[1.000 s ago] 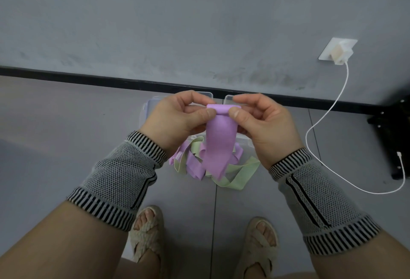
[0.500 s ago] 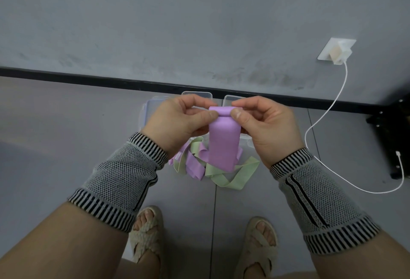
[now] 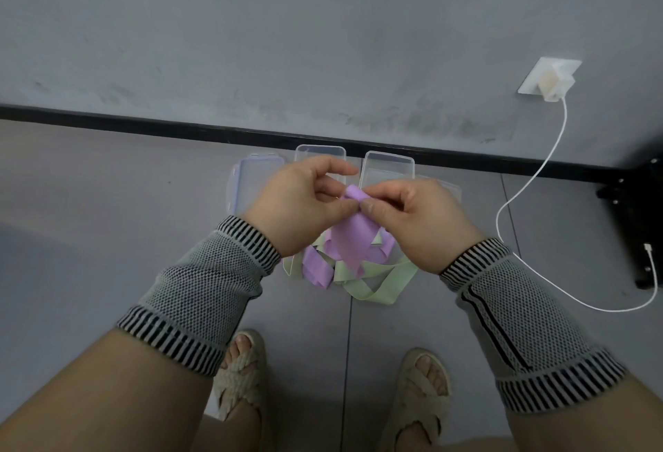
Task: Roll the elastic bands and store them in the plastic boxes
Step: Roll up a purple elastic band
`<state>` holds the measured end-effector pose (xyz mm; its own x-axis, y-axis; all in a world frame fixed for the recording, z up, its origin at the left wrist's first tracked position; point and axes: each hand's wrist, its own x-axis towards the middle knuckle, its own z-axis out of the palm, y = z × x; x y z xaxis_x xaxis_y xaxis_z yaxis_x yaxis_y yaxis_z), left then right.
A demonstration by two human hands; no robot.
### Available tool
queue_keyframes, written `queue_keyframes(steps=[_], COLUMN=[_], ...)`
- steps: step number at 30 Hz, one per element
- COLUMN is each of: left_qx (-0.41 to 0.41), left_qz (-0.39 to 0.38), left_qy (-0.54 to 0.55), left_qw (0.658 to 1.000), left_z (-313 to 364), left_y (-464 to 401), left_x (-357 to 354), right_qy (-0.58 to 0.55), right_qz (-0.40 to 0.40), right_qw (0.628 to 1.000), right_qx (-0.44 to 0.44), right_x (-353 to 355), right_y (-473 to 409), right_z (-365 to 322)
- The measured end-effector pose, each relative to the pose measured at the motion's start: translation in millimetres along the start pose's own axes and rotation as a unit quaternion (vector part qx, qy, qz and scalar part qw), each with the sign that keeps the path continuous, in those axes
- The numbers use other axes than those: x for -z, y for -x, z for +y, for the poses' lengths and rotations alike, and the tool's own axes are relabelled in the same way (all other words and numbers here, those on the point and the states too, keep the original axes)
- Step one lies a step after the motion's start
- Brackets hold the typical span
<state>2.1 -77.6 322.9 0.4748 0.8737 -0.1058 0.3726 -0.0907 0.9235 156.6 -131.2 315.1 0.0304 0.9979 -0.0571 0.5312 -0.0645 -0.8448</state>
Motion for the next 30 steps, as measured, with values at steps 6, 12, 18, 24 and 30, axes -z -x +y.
queue_keyframes(steps=[6,12,18,24,30], left_qx=[0.001,0.007,-0.005,0.028,0.036], left_qz=[-0.028,-0.017,0.035,0.019,0.021], left_qy=[-0.164,-0.119,-0.049,-0.107,-0.115], left_qw=[0.986,0.993,0.998,0.994,0.992], left_z=[-3.5,-5.4,-5.6,-2.5,-0.3], left_y=[-1.0,-2.1,-4.0,-3.2,-0.4], left_x=[1.3,8.2,8.3,12.3,16.0], right_qy=[-0.089,-0.304,-0.372,-0.394,-0.385], right_qz=[0.055,0.059,0.041,0.021,0.012], right_qw=[0.992,0.942,0.916,0.907,0.911], right_qx=[-0.074,-0.132,-0.143,-0.150,-0.147], right_x=[0.6,1.7,2.5,3.8,4.5], right_y=[-0.3,-0.2,-1.1,-3.0,-3.4], right_z=[6.3,2.1,-0.7,4.5,7.2])
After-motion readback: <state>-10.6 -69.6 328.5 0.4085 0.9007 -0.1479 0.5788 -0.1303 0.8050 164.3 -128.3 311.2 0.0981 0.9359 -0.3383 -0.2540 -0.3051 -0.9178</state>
